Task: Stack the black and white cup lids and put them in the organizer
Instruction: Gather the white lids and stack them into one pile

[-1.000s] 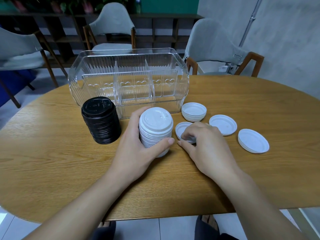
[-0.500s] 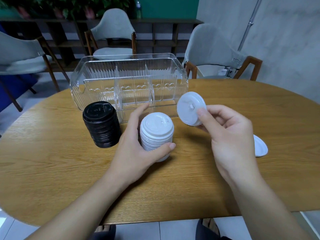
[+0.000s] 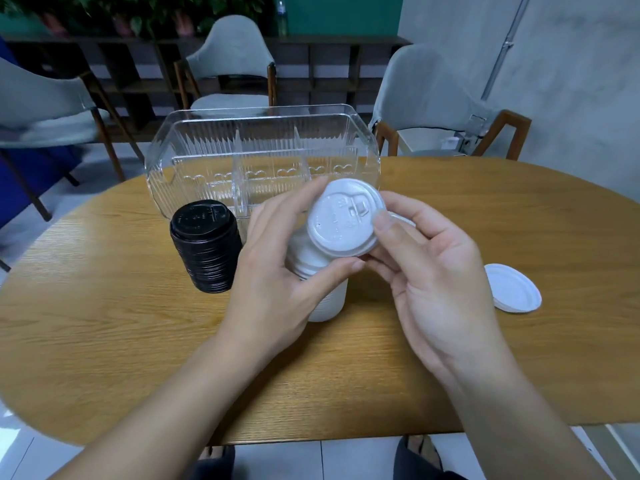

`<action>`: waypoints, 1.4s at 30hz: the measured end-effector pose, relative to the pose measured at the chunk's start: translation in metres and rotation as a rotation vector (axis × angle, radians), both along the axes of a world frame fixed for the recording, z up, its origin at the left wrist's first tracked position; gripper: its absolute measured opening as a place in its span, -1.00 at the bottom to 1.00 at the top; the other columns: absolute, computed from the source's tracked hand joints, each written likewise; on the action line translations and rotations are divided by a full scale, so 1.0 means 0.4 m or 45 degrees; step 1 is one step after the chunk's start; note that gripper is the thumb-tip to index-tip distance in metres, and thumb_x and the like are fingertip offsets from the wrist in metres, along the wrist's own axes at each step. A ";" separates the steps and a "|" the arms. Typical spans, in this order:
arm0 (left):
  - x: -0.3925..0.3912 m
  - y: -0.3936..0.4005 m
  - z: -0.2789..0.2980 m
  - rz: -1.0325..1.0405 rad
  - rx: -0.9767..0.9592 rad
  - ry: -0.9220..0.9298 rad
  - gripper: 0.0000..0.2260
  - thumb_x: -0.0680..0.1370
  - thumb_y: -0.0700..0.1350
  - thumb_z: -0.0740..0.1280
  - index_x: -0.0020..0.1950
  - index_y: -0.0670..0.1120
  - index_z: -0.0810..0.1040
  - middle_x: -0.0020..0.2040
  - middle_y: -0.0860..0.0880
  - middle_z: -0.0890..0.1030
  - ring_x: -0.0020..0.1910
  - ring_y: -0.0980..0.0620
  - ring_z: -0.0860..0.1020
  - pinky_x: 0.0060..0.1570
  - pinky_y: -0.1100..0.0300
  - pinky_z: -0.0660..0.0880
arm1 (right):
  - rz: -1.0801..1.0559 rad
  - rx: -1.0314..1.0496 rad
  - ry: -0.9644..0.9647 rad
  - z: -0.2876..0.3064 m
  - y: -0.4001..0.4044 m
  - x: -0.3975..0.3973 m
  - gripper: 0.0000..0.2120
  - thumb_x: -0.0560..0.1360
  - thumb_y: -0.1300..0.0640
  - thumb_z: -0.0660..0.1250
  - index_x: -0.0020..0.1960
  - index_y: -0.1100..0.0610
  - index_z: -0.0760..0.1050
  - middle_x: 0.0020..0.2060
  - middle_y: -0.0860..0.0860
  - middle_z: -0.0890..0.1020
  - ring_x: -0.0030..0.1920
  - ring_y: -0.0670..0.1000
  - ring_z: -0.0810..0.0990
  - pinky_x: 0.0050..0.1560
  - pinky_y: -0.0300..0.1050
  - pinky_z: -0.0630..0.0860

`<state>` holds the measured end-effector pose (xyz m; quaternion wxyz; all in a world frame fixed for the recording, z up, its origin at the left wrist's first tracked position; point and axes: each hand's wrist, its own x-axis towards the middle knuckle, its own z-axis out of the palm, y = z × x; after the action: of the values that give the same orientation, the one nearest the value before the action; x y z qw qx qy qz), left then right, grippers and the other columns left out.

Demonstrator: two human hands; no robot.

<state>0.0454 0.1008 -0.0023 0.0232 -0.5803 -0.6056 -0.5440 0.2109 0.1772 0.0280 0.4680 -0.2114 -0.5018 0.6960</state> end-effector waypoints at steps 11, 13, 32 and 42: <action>-0.028 -0.015 -0.009 0.029 -0.026 0.144 -0.32 0.57 0.11 0.63 0.63 -0.05 0.53 0.44 0.07 0.60 0.47 -0.06 0.47 0.51 0.11 0.35 | -0.100 0.831 -0.542 -0.008 -0.001 0.016 -0.29 0.48 0.22 0.67 0.57 -0.01 0.51 0.49 -0.16 0.59 0.56 -0.07 0.51 0.56 0.05 0.47; -0.035 -0.019 -0.013 0.045 -0.019 0.181 -0.29 0.57 0.08 0.64 0.65 -0.06 0.50 0.44 0.06 0.61 0.46 -0.06 0.45 0.53 0.03 0.35 | -0.131 0.867 -0.581 -0.014 -0.010 0.008 -0.29 0.48 0.21 0.67 0.56 -0.02 0.52 0.50 -0.22 0.56 0.58 -0.13 0.46 0.58 -0.01 0.44; 0.006 0.005 -0.064 -0.183 -0.385 -0.527 -0.21 0.43 -0.14 0.72 0.57 0.08 0.44 0.37 0.16 0.65 0.36 0.12 0.64 0.39 0.06 0.58 | -0.149 0.684 -0.667 -0.063 0.020 -0.025 -0.52 0.49 0.05 0.67 0.37 -0.04 0.65 0.29 -0.15 0.68 0.39 -0.11 0.61 0.44 -0.07 0.53; 0.016 0.008 -0.055 -0.334 -0.357 -0.648 -0.26 0.44 -0.35 0.68 0.53 0.01 0.50 0.33 0.06 0.71 0.31 0.04 0.69 0.29 0.16 0.60 | 0.133 0.658 -0.632 -0.049 0.058 0.016 -0.56 0.52 0.17 0.64 0.36 -0.06 0.69 0.32 -0.20 0.72 0.44 -0.12 0.61 0.53 0.04 0.48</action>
<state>0.0518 0.1042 -0.0242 -0.2796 -0.4962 -0.5809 -0.5814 0.2173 0.2002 0.0083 0.3337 -0.2227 -0.7697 0.4966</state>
